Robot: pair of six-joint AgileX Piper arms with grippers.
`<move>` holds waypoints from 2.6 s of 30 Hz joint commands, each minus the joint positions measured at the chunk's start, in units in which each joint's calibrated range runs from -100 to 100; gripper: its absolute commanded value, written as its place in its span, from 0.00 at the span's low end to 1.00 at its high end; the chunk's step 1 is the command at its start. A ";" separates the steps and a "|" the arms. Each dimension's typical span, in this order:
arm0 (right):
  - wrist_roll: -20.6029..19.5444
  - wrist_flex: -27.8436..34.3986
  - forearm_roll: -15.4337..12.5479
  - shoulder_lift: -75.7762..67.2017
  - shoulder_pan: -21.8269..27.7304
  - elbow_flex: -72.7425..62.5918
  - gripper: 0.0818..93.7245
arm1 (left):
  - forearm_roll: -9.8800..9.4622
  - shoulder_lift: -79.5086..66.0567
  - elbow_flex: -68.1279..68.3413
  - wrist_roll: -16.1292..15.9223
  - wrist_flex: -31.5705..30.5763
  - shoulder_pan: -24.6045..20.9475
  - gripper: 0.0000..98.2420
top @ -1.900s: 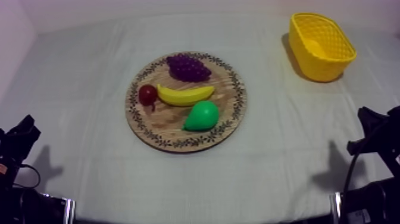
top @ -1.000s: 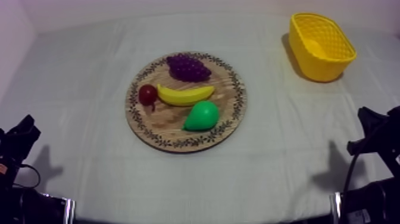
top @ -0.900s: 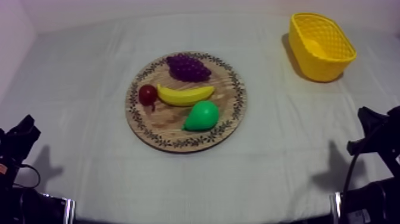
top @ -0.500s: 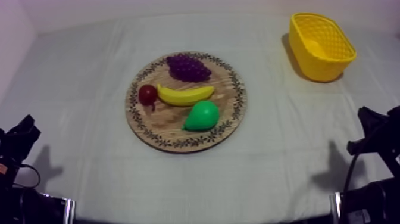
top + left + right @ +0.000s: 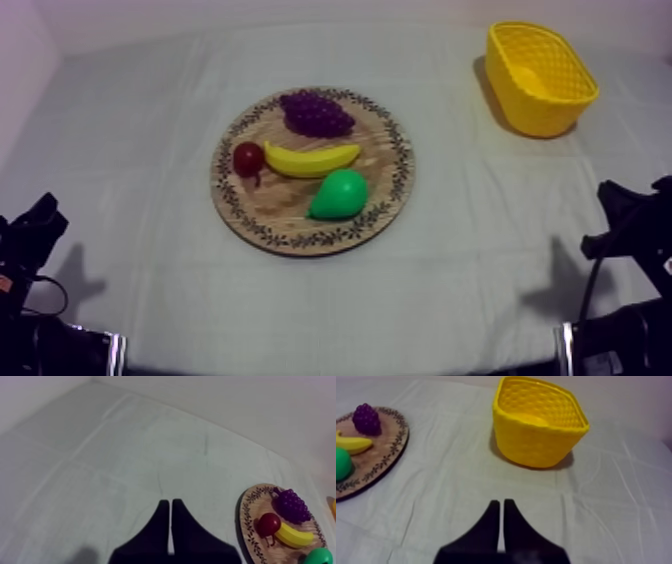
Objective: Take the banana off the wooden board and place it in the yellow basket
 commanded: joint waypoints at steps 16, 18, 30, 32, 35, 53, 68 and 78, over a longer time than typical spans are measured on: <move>14.74 -6.18 -8.71 34.33 -4.93 -29.10 0.00 | -0.03 -0.05 -0.01 0.01 -0.01 -0.01 0.00; 14.13 -6.01 -7.92 38.36 -6.48 -33.03 0.00 | -0.03 -0.05 -0.01 0.00 -0.01 -0.01 0.00; 6.09 5.31 0.71 62.12 -18.43 -60.16 0.00 | -0.03 -0.05 -0.01 -0.01 -0.01 -0.01 0.00; 4.71 8.05 2.18 65.92 -20.59 -64.88 0.00 | -0.03 -0.05 -0.01 0.01 -0.01 -0.01 0.00; 3.08 12.56 3.88 71.37 -23.65 -71.84 0.00 | -0.03 -0.05 -0.01 0.01 -0.01 -0.01 0.00; -0.20 30.11 10.02 96.92 -33.95 -97.62 0.00 | -0.03 -0.05 -0.01 0.01 -0.01 -0.01 0.00; 0.63 35.63 11.38 103.94 -34.31 -105.14 0.02 | -0.03 -0.05 -0.01 0.02 -0.01 -0.01 0.00; -0.49 40.86 10.55 104.65 -34.45 -107.19 0.31 | -0.03 -0.05 -0.01 0.02 -0.01 -0.01 0.00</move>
